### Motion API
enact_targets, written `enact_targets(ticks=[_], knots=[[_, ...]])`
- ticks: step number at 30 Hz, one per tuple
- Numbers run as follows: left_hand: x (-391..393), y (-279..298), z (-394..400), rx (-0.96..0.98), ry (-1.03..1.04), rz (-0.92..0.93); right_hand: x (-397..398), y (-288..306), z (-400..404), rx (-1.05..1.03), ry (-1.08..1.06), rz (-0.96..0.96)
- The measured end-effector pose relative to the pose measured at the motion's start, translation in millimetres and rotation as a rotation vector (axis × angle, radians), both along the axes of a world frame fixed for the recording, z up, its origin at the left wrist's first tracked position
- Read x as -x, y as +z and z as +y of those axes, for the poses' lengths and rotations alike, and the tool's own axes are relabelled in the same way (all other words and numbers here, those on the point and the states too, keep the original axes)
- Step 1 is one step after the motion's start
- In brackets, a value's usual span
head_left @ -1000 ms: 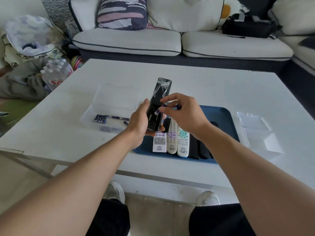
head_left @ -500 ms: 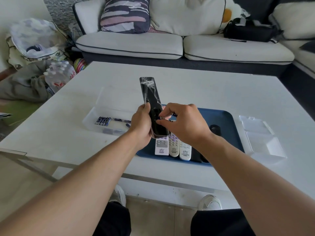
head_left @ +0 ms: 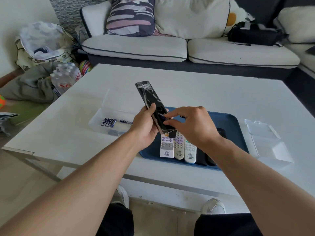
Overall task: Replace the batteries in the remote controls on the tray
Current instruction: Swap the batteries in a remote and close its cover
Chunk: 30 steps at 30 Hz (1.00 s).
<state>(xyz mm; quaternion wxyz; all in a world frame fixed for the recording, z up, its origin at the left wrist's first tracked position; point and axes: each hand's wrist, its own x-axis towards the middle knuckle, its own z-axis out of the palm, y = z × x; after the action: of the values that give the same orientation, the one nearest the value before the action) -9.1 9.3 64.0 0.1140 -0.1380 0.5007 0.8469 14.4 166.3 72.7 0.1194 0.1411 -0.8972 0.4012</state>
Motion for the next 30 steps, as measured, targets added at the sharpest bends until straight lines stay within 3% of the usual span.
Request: enact_targets(ticks=[11, 22, 25, 30], knots=[[-2.8, -4.8, -6.9, 0.122, -0.112, 0.073, 3.6, 1.0, 3.0, -0.075, 0.053, -0.106], [-9.3, -4.1, -1.3, 0.149, -0.176, 0.152, 3.7, 5.0, 4.0, -0.047, -0.027, -0.382], [-12.3, -1.4, 1.9, 0.153, -0.181, 0.138, 6.1, 5.0, 4.2, 0.033, -0.07, -0.467], [-11.2, -3.1, 7.4, 0.127, -0.156, 0.07, 5.4, 5.9, 3.1, 0.136, -0.102, -0.427]])
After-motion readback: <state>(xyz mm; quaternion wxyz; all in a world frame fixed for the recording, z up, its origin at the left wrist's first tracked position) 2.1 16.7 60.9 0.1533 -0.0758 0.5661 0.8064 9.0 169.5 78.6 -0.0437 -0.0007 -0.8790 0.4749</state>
